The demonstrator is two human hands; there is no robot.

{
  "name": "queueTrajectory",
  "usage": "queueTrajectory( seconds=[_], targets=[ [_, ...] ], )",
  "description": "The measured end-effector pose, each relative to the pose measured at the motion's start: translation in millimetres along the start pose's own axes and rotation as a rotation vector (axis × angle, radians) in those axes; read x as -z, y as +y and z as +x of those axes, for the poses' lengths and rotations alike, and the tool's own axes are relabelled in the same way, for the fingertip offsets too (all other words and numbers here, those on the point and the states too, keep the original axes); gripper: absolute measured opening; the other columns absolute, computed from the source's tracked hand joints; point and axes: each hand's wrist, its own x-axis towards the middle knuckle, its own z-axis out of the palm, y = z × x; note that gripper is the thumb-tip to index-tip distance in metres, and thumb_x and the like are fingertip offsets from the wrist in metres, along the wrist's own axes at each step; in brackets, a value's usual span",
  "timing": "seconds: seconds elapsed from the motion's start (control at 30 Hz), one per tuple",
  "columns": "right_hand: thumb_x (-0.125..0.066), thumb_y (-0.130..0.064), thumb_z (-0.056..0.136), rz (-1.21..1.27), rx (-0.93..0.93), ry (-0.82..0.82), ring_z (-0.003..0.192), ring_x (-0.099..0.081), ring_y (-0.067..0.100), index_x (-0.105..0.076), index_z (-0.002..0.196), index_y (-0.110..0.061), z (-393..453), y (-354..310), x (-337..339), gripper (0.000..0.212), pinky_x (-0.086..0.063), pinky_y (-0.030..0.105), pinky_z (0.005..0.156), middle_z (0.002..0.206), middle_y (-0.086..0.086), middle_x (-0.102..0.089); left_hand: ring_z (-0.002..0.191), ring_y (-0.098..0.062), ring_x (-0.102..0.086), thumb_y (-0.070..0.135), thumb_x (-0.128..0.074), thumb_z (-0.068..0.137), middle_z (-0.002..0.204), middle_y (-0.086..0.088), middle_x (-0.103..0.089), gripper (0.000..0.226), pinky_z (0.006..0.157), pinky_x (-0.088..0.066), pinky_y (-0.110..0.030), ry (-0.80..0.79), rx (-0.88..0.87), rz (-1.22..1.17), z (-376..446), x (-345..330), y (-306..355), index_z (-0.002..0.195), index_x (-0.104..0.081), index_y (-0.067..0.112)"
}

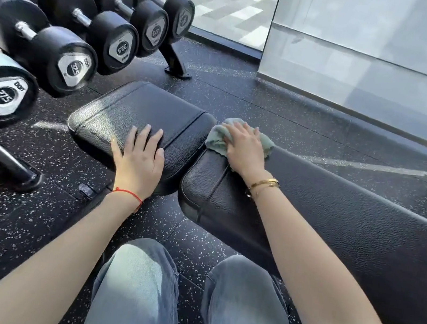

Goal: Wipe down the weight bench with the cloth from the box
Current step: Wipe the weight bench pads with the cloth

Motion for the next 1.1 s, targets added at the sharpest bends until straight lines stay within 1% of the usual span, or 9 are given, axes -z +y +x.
queueTrajectory(
  seconds=[0.13, 0.27, 0.37, 0.5, 0.57, 0.7, 0.83, 0.97, 1.1],
  targets=[
    [-0.049, -0.004, 0.087, 0.068, 0.233, -0.066, 0.143, -0.026, 0.024, -0.053, 0.132, -0.028, -61, -30, -1, 0.051, -0.009, 0.048, 0.120, 0.150, -0.001, -0.040, 0.148, -0.025, -0.019, 0.040, -0.018, 0.097, 0.157, -0.001, -0.034, 0.057, 0.116, -0.003, -0.062, 0.038, 0.003, 0.001, 0, -4, -1, 0.147, -0.040, 0.027],
    [-0.049, -0.002, 0.084, 0.118, 0.343, -0.132, 0.146, -0.020, 0.015, -0.044, 0.140, -0.031, -113, -31, 10, 0.064, -0.006, 0.037, 0.121, 0.154, -0.008, -0.032, 0.149, -0.025, -0.019, 0.040, -0.021, 0.097, 0.157, -0.001, -0.034, 0.055, 0.116, -0.002, -0.062, 0.048, 0.002, -0.029, -1, -4, -2, 0.147, -0.041, 0.027],
    [-0.045, -0.005, 0.084, 0.097, 0.290, -0.116, 0.144, -0.024, 0.014, -0.046, 0.138, -0.032, -91, -11, 19, 0.061, -0.011, 0.037, 0.121, 0.152, -0.008, -0.036, 0.149, -0.024, -0.017, 0.042, -0.019, 0.097, 0.158, 0.000, -0.032, 0.057, 0.117, -0.001, -0.061, 0.035, 0.000, -0.029, 0, -3, -1, 0.148, -0.039, 0.028],
    [-0.045, -0.009, 0.091, 0.006, -0.008, 0.009, 0.140, -0.033, 0.024, -0.050, 0.135, -0.027, -9, 5, 7, 0.048, -0.013, 0.044, 0.119, 0.147, -0.001, -0.044, 0.149, -0.024, -0.017, 0.043, -0.016, 0.096, 0.158, 0.000, -0.032, 0.059, 0.117, -0.001, -0.061, 0.035, 0.001, -0.009, -1, -2, -1, 0.149, -0.038, 0.029],
    [-0.046, -0.009, 0.089, -0.014, -0.044, 0.029, 0.136, -0.037, 0.025, -0.052, 0.131, -0.025, 8, -11, -6, 0.046, -0.012, 0.044, 0.119, 0.141, -0.001, -0.050, 0.149, -0.024, -0.017, 0.043, -0.015, 0.095, 0.158, -0.001, -0.032, 0.060, 0.117, -0.002, -0.061, 0.036, 0.001, -0.006, -1, -2, 0, 0.149, -0.038, 0.029],
    [-0.050, -0.005, 0.087, 0.064, 0.214, -0.024, 0.141, -0.031, 0.022, -0.053, 0.133, -0.023, -42, -47, -15, 0.050, -0.013, 0.046, 0.119, 0.145, -0.001, -0.046, 0.149, -0.024, -0.017, 0.043, -0.017, 0.096, 0.158, -0.001, -0.032, 0.058, 0.117, -0.002, -0.061, 0.031, 0.004, -0.011, 0, -3, -1, 0.149, -0.038, 0.029],
    [-0.048, -0.002, 0.087, 0.118, 0.382, -0.130, 0.144, -0.024, 0.011, -0.048, 0.137, -0.032, -101, -24, 9, 0.058, -0.009, 0.033, 0.120, 0.150, -0.010, -0.039, 0.148, -0.025, -0.019, 0.045, -0.013, 0.095, 0.157, 0.000, -0.032, 0.061, 0.116, -0.003, -0.061, 0.036, 0.001, 0.010, 0, -4, -2, 0.149, -0.038, 0.029],
    [-0.047, -0.005, 0.092, 0.048, 0.220, -0.082, 0.144, -0.026, 0.017, -0.048, 0.136, -0.034, -63, 15, 20, 0.053, -0.014, 0.042, 0.120, 0.151, -0.006, -0.039, 0.148, -0.025, -0.018, 0.042, -0.016, 0.096, 0.158, 0.000, -0.032, 0.058, 0.117, -0.003, -0.061, 0.029, 0.006, 0.015, 0, -4, -2, 0.149, -0.037, 0.029],
    [-0.046, -0.009, 0.094, -0.022, -0.001, -0.011, 0.143, -0.026, 0.029, -0.048, 0.136, -0.030, -10, 8, 9, 0.047, -0.009, 0.047, 0.119, 0.151, -0.001, -0.038, 0.149, -0.024, -0.017, 0.041, -0.018, 0.096, 0.158, 0.000, -0.030, 0.057, 0.117, -0.002, -0.061, 0.013, 0.010, 0.021, 0, -1, 1, 0.150, -0.035, 0.030]
  ],
)
